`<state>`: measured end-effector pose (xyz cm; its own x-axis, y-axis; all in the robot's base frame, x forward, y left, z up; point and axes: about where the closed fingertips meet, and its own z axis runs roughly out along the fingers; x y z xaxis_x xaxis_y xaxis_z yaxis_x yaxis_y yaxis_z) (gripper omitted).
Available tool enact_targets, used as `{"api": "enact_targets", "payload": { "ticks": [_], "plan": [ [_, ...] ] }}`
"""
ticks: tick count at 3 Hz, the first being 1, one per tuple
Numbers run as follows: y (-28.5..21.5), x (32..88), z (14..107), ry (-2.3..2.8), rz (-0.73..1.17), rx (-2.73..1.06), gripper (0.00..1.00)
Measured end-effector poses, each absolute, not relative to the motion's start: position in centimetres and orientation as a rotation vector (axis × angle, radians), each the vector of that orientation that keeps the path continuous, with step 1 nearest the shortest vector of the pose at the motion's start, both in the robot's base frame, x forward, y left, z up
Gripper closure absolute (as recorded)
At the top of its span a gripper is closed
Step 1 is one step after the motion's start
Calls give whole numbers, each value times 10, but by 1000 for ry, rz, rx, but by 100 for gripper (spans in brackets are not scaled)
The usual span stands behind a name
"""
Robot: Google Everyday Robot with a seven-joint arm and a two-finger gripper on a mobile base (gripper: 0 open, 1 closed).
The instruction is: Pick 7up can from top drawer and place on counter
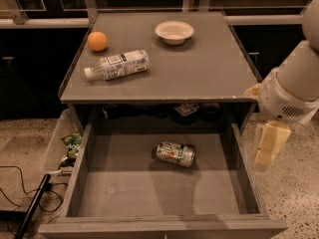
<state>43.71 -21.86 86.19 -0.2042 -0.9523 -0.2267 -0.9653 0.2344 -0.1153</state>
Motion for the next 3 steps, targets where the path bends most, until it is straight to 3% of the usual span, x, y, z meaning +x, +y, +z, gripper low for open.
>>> {"api": "enact_targets", "payload": {
  "ticks": [3],
  "plan": [
    [-205, 449, 786, 2188, 206, -1811, 0]
  ]
}}
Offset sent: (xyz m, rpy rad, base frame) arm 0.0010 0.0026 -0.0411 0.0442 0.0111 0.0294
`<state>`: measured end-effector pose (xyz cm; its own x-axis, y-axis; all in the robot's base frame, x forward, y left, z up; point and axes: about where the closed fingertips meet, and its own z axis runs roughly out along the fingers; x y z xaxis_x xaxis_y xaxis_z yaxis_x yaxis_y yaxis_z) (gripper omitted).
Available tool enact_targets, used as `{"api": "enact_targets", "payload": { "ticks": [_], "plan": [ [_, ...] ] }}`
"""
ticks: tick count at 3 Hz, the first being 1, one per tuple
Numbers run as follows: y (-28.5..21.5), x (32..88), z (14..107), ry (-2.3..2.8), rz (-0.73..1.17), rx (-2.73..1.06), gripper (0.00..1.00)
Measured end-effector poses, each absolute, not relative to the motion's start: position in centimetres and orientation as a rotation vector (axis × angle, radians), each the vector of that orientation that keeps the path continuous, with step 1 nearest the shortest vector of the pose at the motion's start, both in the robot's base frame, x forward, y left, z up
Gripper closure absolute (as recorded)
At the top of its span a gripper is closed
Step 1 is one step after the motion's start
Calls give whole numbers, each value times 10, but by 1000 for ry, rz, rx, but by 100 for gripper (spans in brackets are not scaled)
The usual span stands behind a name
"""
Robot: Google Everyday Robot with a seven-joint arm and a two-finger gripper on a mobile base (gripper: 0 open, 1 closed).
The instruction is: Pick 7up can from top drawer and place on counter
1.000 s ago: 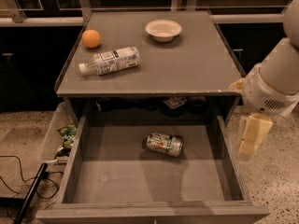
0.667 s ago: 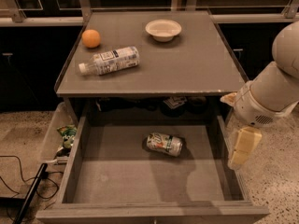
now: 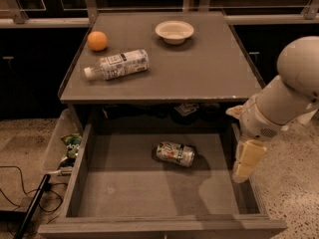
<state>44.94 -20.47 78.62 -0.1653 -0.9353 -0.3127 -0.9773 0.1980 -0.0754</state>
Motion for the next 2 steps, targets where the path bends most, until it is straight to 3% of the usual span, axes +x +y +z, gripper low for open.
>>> {"api": "enact_targets", "payload": {
  "ticks": [2],
  "plan": [
    [-155, 482, 705, 2074, 374, -1743, 0]
  ]
}}
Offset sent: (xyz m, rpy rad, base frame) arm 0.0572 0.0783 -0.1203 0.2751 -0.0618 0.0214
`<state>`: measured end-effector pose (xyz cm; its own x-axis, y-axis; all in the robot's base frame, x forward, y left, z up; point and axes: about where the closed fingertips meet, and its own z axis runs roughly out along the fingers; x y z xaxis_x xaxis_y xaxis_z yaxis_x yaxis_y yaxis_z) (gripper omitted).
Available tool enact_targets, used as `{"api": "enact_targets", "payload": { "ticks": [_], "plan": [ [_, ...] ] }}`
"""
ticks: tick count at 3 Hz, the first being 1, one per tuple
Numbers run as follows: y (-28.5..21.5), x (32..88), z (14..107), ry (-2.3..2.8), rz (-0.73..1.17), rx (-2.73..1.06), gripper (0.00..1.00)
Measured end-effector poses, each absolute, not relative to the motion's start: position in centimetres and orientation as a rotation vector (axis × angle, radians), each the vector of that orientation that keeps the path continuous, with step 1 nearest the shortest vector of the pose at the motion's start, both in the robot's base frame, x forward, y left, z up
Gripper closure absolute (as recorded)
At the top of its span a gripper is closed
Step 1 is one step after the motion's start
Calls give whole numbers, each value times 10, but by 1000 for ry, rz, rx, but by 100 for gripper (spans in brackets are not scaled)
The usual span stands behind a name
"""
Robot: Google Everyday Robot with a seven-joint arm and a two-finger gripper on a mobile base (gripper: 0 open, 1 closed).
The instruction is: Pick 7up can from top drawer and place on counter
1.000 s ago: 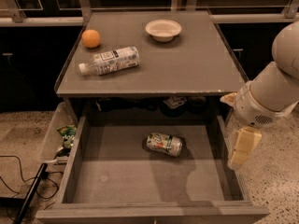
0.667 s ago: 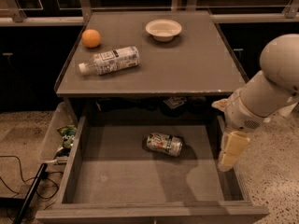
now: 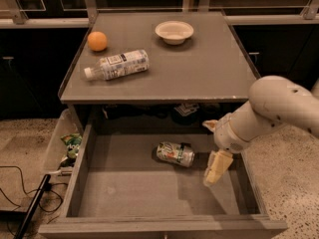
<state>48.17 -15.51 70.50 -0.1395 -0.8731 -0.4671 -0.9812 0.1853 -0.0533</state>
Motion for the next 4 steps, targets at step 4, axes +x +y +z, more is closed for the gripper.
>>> {"api": "enact_targets", "payload": {
  "ticks": [4],
  "plan": [
    [-90, 542, 614, 1967, 353, -1572, 0]
  ]
}}
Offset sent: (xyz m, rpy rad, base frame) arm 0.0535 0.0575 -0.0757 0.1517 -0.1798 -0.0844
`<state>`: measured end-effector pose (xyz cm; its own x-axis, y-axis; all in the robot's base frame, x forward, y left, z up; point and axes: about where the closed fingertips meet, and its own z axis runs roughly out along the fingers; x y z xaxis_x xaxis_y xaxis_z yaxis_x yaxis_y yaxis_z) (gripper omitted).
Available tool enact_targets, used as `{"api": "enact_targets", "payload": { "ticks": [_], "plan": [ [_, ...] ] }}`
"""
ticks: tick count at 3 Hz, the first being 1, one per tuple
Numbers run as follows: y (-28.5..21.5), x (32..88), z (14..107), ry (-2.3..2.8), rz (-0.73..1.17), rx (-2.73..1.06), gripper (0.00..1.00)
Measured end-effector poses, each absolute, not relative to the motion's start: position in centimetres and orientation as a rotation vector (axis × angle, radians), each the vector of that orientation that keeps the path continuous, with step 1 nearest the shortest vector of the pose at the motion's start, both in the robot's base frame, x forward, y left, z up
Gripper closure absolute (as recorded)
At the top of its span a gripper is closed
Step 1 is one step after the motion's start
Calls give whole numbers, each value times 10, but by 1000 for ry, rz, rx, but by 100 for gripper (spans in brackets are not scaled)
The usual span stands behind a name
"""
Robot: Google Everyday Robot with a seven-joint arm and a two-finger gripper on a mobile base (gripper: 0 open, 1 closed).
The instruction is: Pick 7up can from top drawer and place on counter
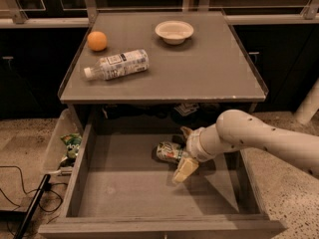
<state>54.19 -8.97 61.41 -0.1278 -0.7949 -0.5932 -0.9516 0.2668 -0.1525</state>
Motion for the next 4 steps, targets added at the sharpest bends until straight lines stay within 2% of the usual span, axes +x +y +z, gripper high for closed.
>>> {"api": "enact_targets", "payload": {
  "ticks": [1, 4],
  "plan": [
    [-89, 542, 613, 1966, 354, -1571, 19],
    [-89, 542, 613, 1967, 355, -1572, 88]
  ]
}}
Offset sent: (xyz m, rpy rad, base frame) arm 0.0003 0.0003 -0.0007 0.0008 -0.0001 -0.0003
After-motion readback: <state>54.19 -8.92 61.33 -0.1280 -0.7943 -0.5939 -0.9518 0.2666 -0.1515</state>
